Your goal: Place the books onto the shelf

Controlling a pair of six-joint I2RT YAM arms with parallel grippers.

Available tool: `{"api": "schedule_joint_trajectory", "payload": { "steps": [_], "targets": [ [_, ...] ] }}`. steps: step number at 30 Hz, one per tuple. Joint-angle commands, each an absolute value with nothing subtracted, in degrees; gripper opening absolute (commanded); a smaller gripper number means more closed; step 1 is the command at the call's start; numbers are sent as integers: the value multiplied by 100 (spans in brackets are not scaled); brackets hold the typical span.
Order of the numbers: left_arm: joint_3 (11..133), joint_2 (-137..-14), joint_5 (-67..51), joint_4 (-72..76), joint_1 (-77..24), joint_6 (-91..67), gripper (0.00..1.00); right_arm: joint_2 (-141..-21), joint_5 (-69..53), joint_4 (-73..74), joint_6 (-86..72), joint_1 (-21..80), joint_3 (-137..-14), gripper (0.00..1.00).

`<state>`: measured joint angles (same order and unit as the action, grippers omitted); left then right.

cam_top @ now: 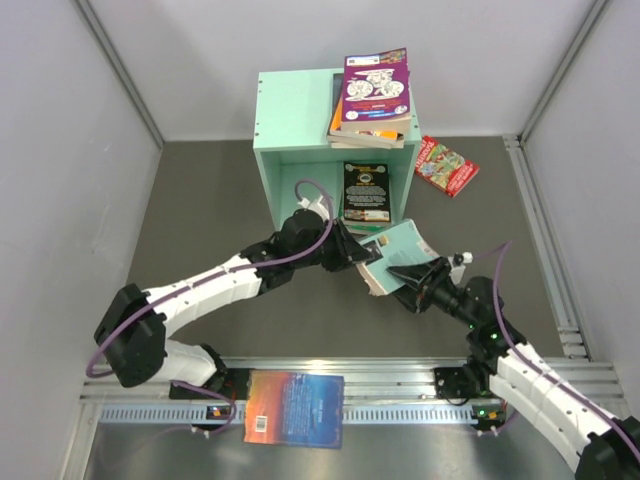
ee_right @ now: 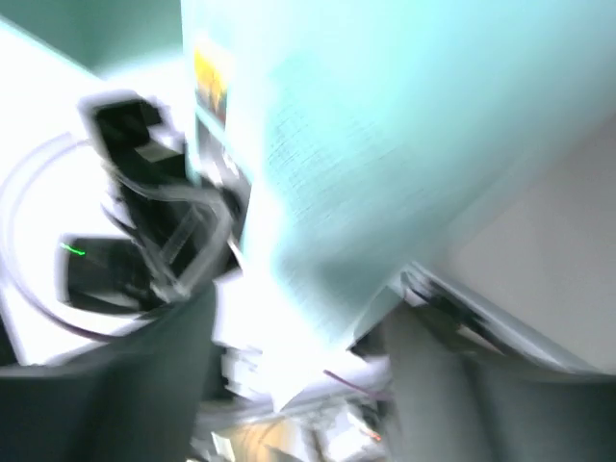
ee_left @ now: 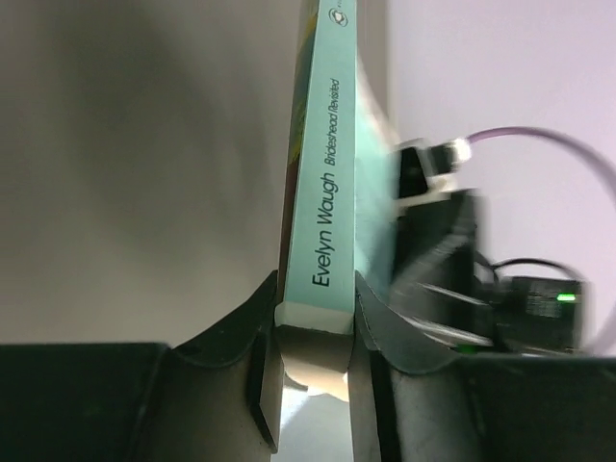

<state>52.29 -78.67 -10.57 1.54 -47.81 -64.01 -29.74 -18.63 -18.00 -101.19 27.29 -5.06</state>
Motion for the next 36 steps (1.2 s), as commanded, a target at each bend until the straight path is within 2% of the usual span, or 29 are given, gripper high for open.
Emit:
{"api": "schedule_joint_trajectory", "payload": {
  "steps": [1,2,6,14,23,31,32,35,36],
  "targets": [
    [5800,-7744,-503,-1061,-4816,-5155,0,-2760,-2496,-796,-8777,2892,-1447,73],
    [5870,-7691,-179,-1377,-4816,-4942,0,-2803,-2487,401,-8502,2892,-1607,85],
    [6116,-7480,788,-2547,-4816,-4185,0,-3102,-2470,1300,-7814,2839,-2065,92],
    [6240,-7163,1029,-3146,-5053,-3068,0,-4340,-2584,1495,-7084,2856,-2988,93],
    [6978,-7329,1458,-3050,-6573,-2057,0,-4763,-2444,151,-8050,3067,-2795,93],
    [7444,-8032,2416,-3252,-7628,-1899,0,-5019,-2276,-220,-8323,3348,-2953,92],
    [7531,-8103,2495,-3278,-7699,-1890,0,-5045,-2250,-220,-8323,3392,-2944,91],
    [7944,-8410,2838,-3339,-7989,-1732,0,-5062,-2180,-272,-8367,3524,-2874,68],
    [8154,-8489,2952,-3349,-8137,-1688,0,-5062,-2154,-281,-8376,3542,-2848,54]
  ]
}}
